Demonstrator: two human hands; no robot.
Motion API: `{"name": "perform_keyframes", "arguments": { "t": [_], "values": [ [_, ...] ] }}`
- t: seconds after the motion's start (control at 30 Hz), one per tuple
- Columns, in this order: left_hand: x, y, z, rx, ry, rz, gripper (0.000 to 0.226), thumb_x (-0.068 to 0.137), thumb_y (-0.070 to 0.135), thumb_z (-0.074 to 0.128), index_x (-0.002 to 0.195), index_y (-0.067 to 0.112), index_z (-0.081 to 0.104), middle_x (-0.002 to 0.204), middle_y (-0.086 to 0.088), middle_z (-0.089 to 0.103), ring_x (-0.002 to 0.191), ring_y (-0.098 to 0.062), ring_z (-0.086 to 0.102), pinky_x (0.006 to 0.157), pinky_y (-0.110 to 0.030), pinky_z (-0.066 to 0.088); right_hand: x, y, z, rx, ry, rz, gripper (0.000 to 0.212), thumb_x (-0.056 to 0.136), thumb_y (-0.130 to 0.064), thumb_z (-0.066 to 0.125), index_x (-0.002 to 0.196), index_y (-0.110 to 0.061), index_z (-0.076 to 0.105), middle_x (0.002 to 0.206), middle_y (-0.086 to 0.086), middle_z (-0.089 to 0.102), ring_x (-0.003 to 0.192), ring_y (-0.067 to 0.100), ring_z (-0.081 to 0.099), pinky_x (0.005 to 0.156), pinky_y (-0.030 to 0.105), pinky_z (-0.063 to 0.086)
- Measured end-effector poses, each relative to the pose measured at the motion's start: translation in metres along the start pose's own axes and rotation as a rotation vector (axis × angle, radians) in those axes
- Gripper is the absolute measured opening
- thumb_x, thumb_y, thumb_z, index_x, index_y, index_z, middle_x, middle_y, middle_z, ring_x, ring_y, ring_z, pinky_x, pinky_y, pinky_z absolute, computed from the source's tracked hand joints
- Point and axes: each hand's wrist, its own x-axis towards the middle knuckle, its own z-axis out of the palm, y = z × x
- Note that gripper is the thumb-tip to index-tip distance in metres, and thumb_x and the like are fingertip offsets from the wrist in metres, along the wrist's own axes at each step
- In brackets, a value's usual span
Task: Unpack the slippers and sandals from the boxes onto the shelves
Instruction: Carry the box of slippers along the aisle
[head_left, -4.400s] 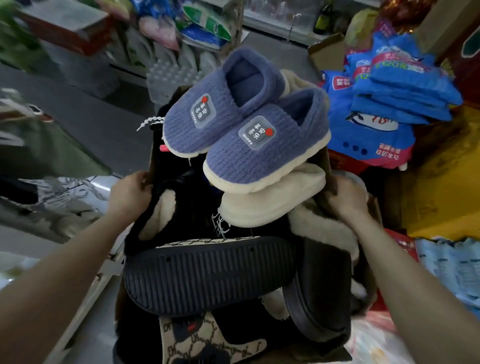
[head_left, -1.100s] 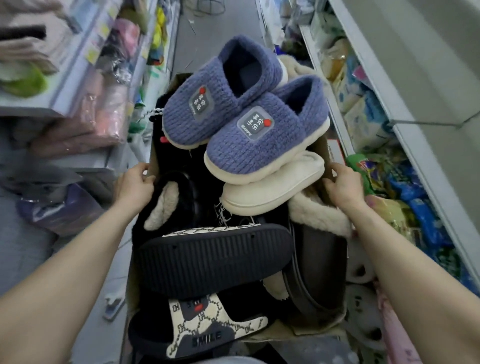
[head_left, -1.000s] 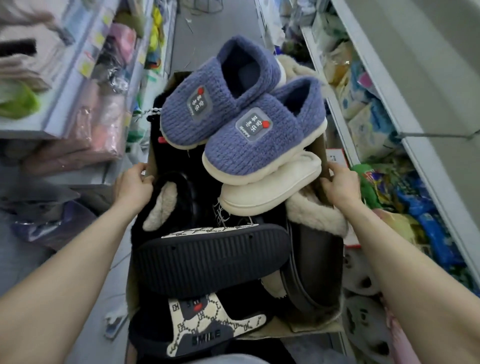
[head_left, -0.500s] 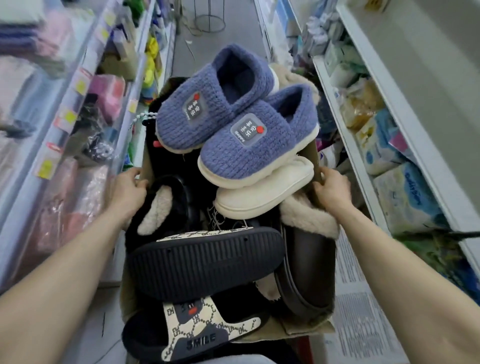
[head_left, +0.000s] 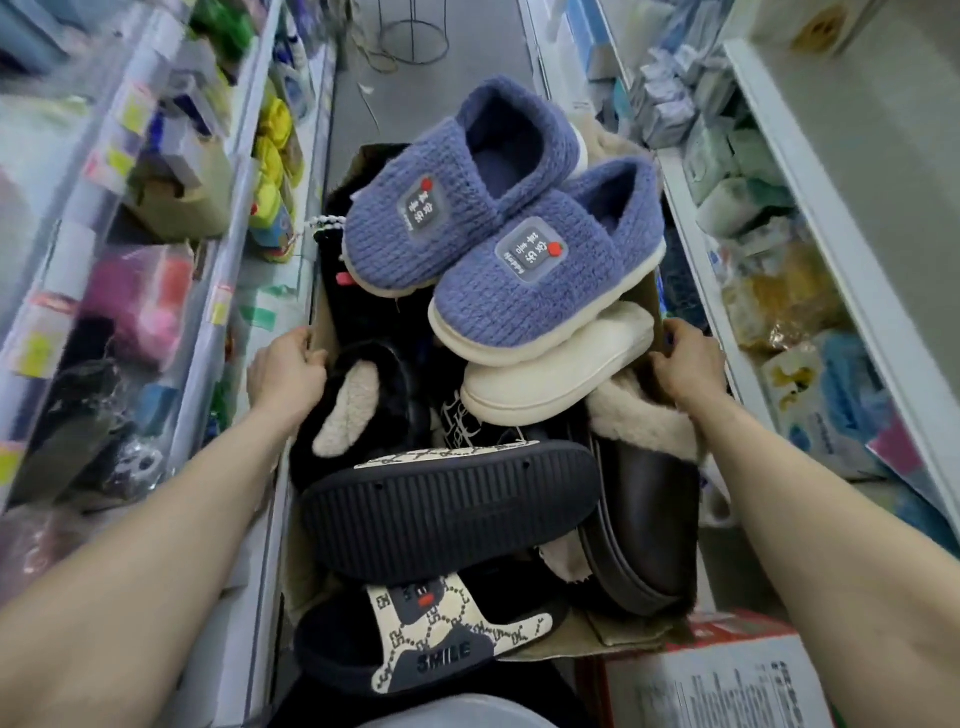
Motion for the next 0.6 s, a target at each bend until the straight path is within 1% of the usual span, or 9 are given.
{"name": "perform_keyframes", "arguments": {
  "t": [0.07,0.2,0.27,0.43,0.6],
  "values": [
    [0.04,0.018,0.009,0.018,-0.011,0.0,0.036,0.09,0.02,0.057,0.126,0.017,0.059,0.111,-0.02,0.067,0.107,-0.042,0.057,0.085,-0.041,0.044,0.037,-0.01,0.004,0.003,-0.003,0.042,0.052,0.088,-0.017,0.067,0.138,-0.014,0.052,0.124,0.021,0.064,0.116,0.042,0.055,0.098,0.046,0.043],
    [0.11,0.053,0.03,0.013,-0.044,0.022,0.036,0.091,0.021,0.055,0.127,0.017,0.058,0.115,-0.018,0.067,0.109,-0.041,0.058,0.087,-0.041,0.044,0.103,-0.019,0.011,0.022,0.011,0.087,0.047,0.088,-0.019,0.067,0.133,-0.016,0.055,0.115,0.021,0.067,0.108,0.042,0.059,0.091,0.047,0.049],
    [0.139,0.071,0.044,0.03,-0.055,0.023,0.036,0.092,0.02,0.056,0.128,0.015,0.057,0.115,-0.019,0.067,0.109,-0.042,0.058,0.087,-0.042,0.045,0.133,-0.019,0.014,0.028,0.01,0.113,0.046,0.088,-0.019,0.067,0.132,-0.017,0.055,0.114,0.022,0.067,0.107,0.042,0.059,0.09,0.047,0.049],
    [0.19,0.117,0.095,0.03,-0.086,-0.002,0.036,0.091,0.02,0.059,0.127,0.015,0.058,0.112,-0.018,0.068,0.105,-0.04,0.06,0.085,-0.043,0.045,0.206,0.002,0.024,0.021,-0.013,0.153,0.046,0.09,-0.018,0.064,0.135,-0.018,0.053,0.119,0.02,0.065,0.112,0.042,0.057,0.092,0.044,0.045],
    [0.215,0.163,0.161,0.033,-0.138,-0.054,0.034,0.09,0.018,0.06,0.123,0.015,0.059,0.108,-0.018,0.069,0.106,-0.041,0.059,0.089,-0.046,0.044,0.279,0.038,0.025,0.005,-0.049,0.156,0.043,0.09,-0.013,0.061,0.132,-0.016,0.055,0.116,0.022,0.066,0.109,0.043,0.057,0.09,0.045,0.047]
  ]
}}
